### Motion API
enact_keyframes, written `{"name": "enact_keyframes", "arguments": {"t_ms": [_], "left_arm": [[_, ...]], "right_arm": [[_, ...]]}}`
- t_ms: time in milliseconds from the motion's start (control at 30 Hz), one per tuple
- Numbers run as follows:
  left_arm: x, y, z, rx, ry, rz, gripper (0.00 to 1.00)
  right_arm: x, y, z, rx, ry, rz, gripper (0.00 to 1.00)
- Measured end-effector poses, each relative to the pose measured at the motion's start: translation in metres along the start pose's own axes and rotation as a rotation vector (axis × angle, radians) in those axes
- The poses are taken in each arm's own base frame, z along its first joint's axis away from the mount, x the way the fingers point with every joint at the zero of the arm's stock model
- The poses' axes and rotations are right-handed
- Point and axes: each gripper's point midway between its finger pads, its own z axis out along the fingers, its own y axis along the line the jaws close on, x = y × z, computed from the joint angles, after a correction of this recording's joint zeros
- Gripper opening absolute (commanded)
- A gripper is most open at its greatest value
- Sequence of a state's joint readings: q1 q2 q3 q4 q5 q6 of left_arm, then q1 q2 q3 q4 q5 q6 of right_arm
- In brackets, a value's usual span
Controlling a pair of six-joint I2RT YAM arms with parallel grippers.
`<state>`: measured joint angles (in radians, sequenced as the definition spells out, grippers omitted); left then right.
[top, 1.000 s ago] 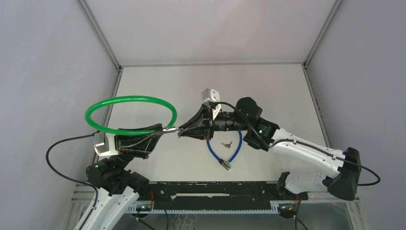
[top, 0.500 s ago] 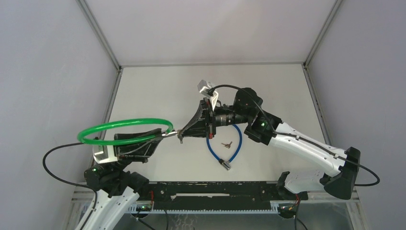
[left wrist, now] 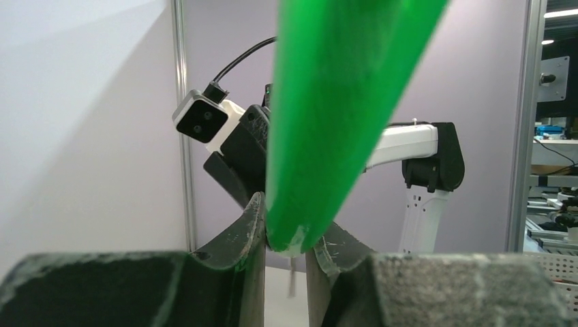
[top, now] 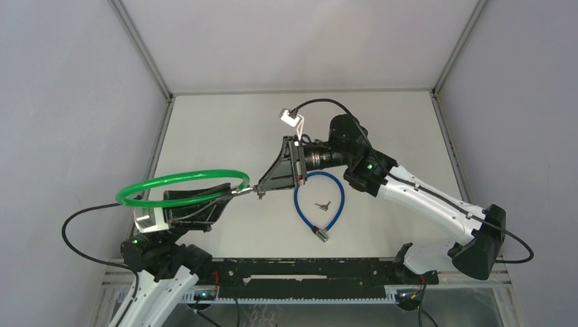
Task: Lock with the key
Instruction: Lock the lock.
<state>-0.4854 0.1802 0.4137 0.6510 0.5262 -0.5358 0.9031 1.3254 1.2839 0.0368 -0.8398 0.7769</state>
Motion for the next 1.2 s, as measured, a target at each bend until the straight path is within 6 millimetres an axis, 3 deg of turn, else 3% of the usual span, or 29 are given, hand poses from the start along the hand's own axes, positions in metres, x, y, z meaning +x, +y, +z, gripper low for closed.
{"name": "enact_keyframes", "arguments": {"t_ms": [100,233,367,467,567,633,733,800,867,1033,1200], "left_arm": [[-0.003,0.0,-0.001,-0.012,-0.012,-0.019,0.0],[-0.006,0.003,0.0,-0.041,-0.028,-0.056,0.0],[-0.007,0.005,0.0,-0.056,-0.039,-0.084,0.0],[-0.008,0.006,0.0,-0.062,-0.043,-0.095,0.0],[-0.007,0.007,0.0,-0.069,-0.041,-0.105,0.0],[-0.006,0.008,0.0,-0.075,-0.038,-0.112,0.0],[-0.005,0.009,-0.001,-0.082,-0.035,-0.12,0.0],[-0.005,0.01,-0.001,-0.085,-0.033,-0.12,0.0],[-0.005,0.01,-0.001,-0.086,-0.032,-0.122,0.0],[-0.004,0.01,-0.001,-0.088,-0.031,-0.127,0.0],[-0.004,0.011,-0.001,-0.09,-0.03,-0.13,0.0]], "right_arm": [[-0.003,-0.002,-0.003,0.027,-0.019,-0.016,0.7],[-0.007,0.0,-0.017,0.092,-0.063,-0.149,0.8],[-0.022,0.01,-0.038,0.215,-0.195,-0.477,0.8],[-0.012,0.018,-0.041,0.265,-0.265,-0.87,0.82],[-0.001,0.012,-0.035,0.305,-0.31,-1.295,0.75],[-0.005,-0.004,-0.03,0.378,-0.305,-1.528,0.72],[-0.011,-0.031,-0.018,0.482,-0.243,-1.787,0.7],[-0.015,-0.039,-0.013,0.533,-0.212,-1.929,0.7],[-0.02,-0.035,-0.01,0.57,-0.208,-2.054,0.68],[-0.033,0.001,-0.012,0.654,-0.309,-2.258,0.58],[-0.027,0.019,-0.006,0.662,-0.326,-2.364,0.56]]}}
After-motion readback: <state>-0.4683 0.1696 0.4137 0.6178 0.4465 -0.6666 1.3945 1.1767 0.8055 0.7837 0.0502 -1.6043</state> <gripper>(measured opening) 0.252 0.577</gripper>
